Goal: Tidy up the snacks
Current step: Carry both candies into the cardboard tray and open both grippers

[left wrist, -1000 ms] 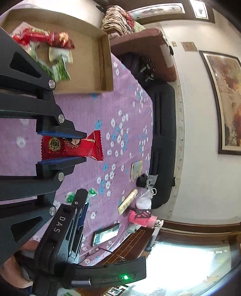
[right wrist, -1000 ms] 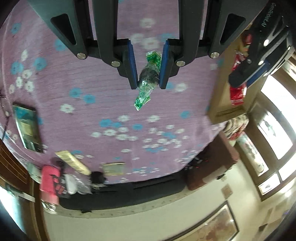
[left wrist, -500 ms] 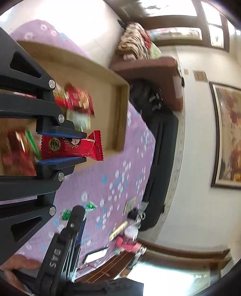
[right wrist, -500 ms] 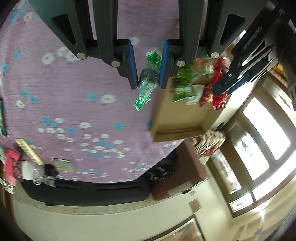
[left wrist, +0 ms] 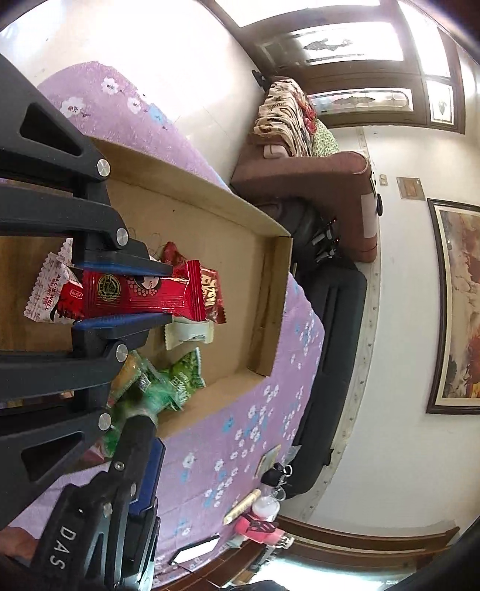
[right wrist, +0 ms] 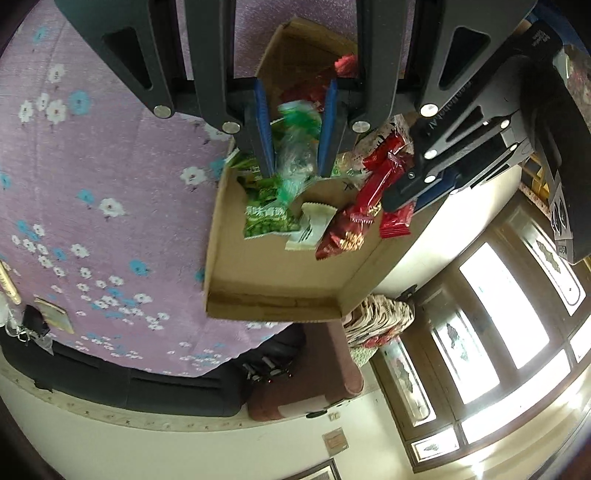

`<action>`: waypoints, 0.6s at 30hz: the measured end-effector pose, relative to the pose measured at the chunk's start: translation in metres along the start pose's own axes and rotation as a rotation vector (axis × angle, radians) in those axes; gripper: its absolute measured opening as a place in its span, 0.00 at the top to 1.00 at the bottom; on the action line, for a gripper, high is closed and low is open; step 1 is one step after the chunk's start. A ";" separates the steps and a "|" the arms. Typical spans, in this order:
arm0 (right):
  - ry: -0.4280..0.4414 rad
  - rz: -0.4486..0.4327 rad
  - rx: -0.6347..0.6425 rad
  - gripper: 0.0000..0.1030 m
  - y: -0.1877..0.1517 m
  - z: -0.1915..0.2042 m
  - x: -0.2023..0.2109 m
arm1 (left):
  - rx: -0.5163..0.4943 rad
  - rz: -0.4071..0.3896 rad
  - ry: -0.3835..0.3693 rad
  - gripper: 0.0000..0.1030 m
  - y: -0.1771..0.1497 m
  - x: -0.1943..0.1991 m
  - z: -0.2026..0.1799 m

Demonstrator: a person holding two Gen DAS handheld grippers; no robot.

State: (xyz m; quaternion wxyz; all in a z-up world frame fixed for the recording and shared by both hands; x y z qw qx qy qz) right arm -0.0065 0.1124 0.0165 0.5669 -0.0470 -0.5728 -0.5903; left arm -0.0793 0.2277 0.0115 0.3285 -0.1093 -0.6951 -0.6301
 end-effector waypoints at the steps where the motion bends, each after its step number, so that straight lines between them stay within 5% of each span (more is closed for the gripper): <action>1: 0.001 0.004 0.002 0.77 -0.001 0.000 -0.003 | -0.005 0.000 0.005 0.82 0.000 -0.002 -0.001; 18: 0.020 -0.020 0.036 0.77 -0.009 -0.003 -0.015 | -0.067 0.000 0.081 0.79 -0.002 -0.015 -0.008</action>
Point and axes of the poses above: each gripper's, at about its wrist camera, not at the fingertips, and x roughly against the way its jaws point, z to its left, y to its top, the point moved 4 cm from there along -x, roughly the way its jaws point, and after that the axes turned 7 degrees about -x, right-handed, at the moved point
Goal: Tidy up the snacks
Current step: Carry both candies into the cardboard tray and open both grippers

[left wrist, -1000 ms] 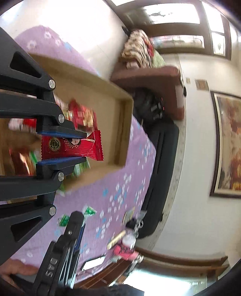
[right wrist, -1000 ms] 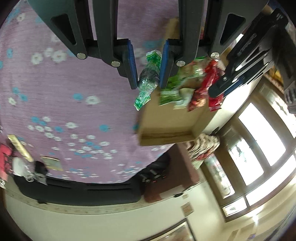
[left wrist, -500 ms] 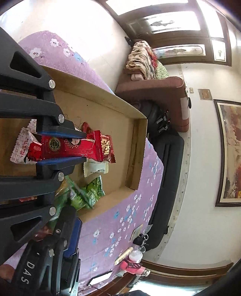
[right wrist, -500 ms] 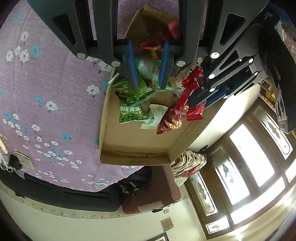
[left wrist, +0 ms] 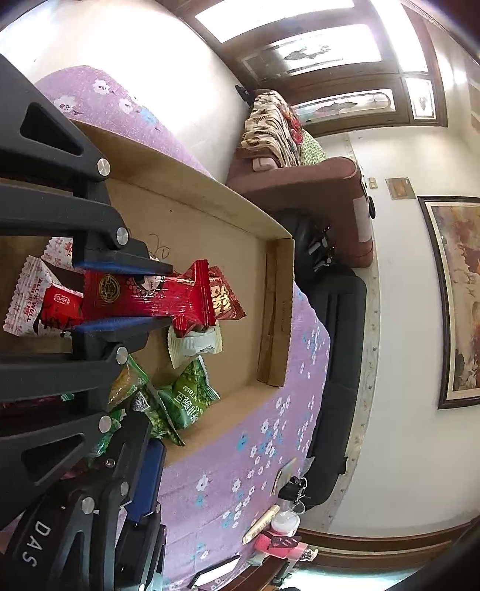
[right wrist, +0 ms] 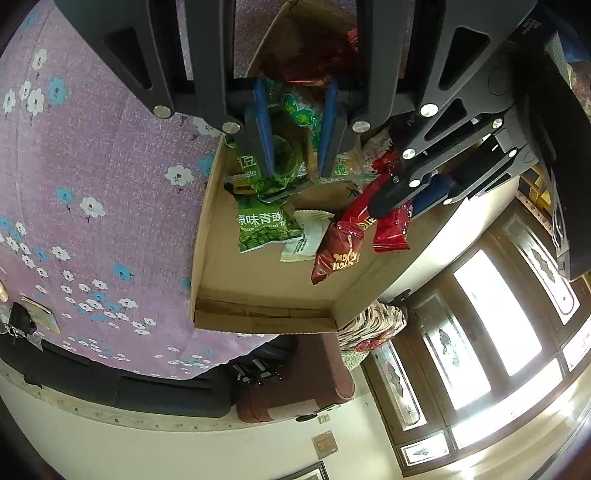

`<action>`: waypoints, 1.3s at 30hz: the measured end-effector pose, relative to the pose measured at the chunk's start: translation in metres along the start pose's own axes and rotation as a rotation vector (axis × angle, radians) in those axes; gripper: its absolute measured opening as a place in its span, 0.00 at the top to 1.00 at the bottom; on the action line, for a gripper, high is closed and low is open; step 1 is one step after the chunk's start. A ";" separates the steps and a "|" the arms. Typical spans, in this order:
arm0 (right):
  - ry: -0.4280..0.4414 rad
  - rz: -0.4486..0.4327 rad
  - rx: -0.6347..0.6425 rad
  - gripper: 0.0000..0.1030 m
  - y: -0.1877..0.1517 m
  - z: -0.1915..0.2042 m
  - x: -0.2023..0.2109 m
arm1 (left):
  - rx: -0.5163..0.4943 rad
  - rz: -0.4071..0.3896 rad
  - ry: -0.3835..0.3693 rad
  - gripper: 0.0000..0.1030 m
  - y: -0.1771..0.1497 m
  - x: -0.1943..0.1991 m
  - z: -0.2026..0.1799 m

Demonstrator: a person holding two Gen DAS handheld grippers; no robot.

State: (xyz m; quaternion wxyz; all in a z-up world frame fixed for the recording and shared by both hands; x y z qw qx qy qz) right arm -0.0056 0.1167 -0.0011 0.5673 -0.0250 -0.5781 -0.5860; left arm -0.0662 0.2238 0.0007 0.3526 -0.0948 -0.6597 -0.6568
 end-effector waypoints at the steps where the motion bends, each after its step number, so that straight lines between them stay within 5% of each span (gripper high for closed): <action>1: -0.003 -0.002 0.005 0.75 -0.001 0.000 0.000 | -0.002 -0.001 0.001 0.79 0.000 0.000 0.000; 8: -0.009 -0.005 0.003 0.65 -0.003 0.003 0.002 | 0.016 -0.005 -0.002 0.80 -0.001 0.001 0.004; 39: 0.008 0.005 -0.003 0.53 -0.001 0.000 0.003 | 0.040 -0.009 0.004 0.80 -0.002 0.003 0.010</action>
Point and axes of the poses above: each gripper's, at about its wrist camera, not at the fingertips, and x roughly against the way its jaws point, z to its left, y to its top, the point moved 4 cm from there along -x, roughly the way its jaws point, and after that the axes turned 7 degrees about -x, right-handed, at the moved point
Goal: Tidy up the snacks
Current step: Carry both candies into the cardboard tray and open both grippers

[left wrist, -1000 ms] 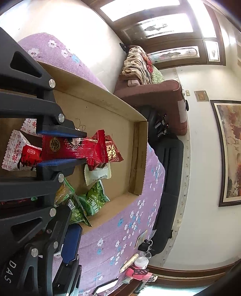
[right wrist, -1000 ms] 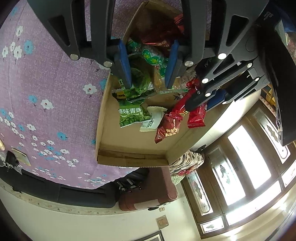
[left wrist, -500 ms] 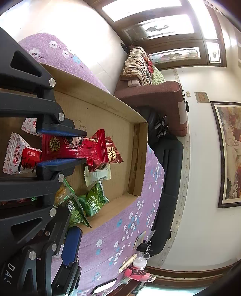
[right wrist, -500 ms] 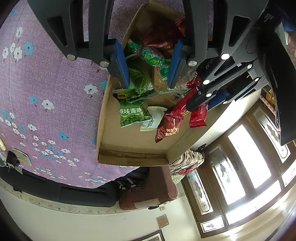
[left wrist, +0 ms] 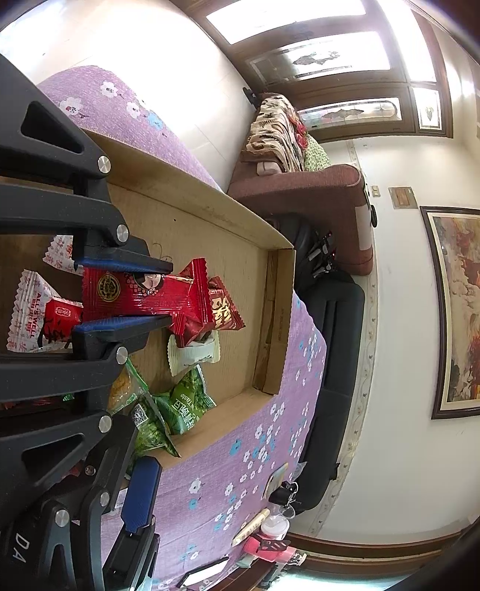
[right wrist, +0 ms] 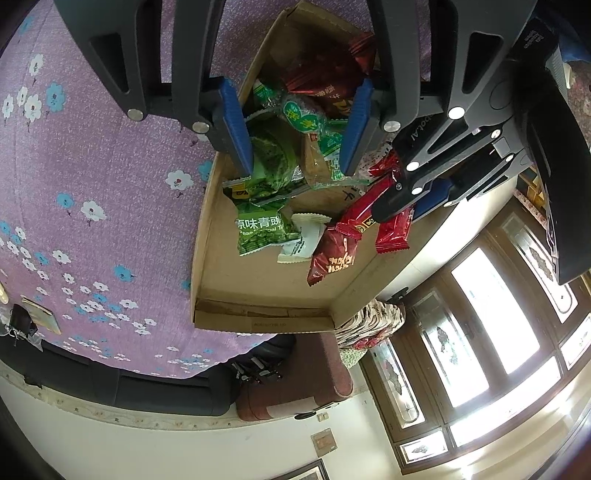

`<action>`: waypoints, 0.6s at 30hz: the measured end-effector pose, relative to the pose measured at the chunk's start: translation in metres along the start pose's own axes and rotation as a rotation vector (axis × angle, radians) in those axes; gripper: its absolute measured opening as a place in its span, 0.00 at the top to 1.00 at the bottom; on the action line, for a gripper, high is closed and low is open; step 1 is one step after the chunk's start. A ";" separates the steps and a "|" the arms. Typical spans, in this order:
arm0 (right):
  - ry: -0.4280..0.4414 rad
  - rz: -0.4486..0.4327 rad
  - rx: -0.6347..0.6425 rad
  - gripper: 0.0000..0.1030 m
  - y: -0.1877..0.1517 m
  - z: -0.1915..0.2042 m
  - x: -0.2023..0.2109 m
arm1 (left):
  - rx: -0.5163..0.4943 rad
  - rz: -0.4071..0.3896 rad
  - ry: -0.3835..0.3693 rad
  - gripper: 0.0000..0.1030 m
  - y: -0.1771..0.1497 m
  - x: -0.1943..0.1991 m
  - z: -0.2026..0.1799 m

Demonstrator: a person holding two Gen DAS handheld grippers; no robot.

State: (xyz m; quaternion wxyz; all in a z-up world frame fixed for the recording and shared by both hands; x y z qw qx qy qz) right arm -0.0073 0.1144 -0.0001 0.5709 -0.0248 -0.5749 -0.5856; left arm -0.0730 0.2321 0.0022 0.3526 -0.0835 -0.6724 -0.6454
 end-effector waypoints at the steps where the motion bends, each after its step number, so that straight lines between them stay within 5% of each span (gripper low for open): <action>1: -0.001 0.003 0.002 0.53 0.000 0.000 0.000 | 0.000 0.000 -0.001 0.80 0.000 0.000 0.000; 8: 0.098 0.020 -0.057 0.44 0.003 -0.008 0.000 | 0.010 0.002 -0.003 0.79 0.000 0.000 0.002; 18: 0.090 0.014 -0.050 0.44 0.002 -0.005 0.003 | 0.010 0.003 0.001 0.79 -0.001 0.000 0.003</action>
Point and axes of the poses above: each gripper's, at about its wrist camera, not at the fingertips, and x roughly against the way its jaws point, z to its left, y to its top, the point moved 4 cm from there along -x, roughly the way its jaws point, and after that the axes turned 7 degrees about -x, right-handed, at the moved point
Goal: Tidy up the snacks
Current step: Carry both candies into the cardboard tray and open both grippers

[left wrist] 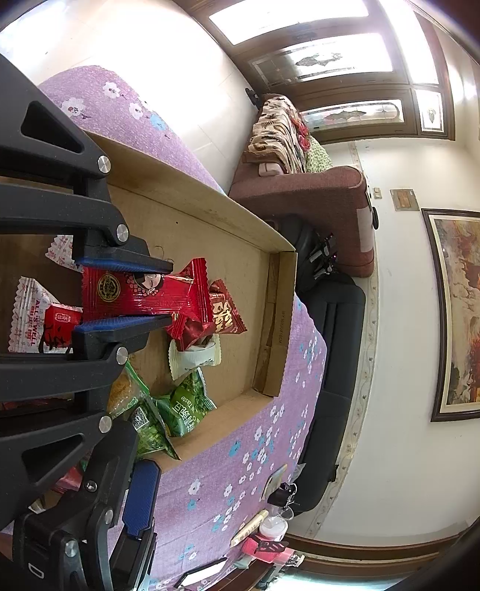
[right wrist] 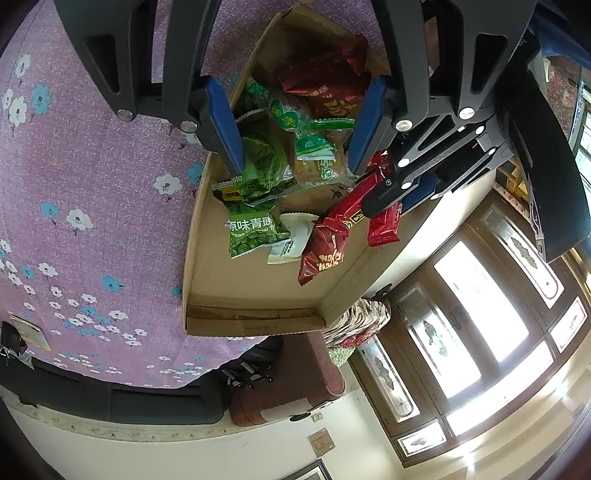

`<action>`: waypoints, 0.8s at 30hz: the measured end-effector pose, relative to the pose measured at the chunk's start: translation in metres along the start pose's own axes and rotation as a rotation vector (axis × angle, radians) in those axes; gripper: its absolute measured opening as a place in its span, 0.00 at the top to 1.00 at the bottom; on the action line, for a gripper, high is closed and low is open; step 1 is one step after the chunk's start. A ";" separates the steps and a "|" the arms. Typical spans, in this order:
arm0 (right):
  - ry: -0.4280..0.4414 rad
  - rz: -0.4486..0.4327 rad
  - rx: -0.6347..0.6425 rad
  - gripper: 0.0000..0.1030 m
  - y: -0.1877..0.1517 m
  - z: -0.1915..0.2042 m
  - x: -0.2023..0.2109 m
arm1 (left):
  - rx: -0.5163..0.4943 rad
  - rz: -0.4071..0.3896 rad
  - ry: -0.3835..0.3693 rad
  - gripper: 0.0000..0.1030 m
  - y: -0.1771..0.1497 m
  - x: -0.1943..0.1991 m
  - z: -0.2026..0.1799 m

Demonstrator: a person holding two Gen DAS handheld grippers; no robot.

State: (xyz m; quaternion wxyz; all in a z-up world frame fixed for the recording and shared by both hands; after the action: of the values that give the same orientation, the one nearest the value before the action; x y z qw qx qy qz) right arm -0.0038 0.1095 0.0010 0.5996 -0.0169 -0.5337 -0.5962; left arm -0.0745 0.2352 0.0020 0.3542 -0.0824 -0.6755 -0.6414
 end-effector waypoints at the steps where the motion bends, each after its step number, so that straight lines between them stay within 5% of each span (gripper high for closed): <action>1: 0.001 0.000 0.000 0.44 0.000 0.000 0.000 | 0.000 0.000 0.000 0.79 0.000 0.000 0.000; 17: 0.007 -0.006 -0.004 0.43 0.000 -0.001 0.002 | 0.000 0.001 0.000 0.77 0.000 0.000 0.000; 22: 0.024 -0.010 -0.012 0.40 0.000 -0.001 0.004 | 0.013 -0.001 0.000 0.61 0.000 0.000 0.003; 24: 0.029 -0.013 -0.013 0.38 0.000 0.000 0.006 | 0.018 -0.008 0.010 0.47 0.000 0.002 0.004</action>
State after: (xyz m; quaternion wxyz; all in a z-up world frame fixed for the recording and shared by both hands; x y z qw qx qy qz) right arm -0.0055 0.1052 0.0053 0.6032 -0.0085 -0.5210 -0.6039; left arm -0.0771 0.2384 0.0037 0.3559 -0.0731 -0.6798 -0.6371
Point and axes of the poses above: each gripper's, at about its wrist camera, not at the fingertips, and x roughly against the way its jaws point, z to its left, y to its top, the point moved 4 cm from there along -x, roughly the way its jaws point, and after that the axes turned 7 degrees about -x, right-handed, at the moved point
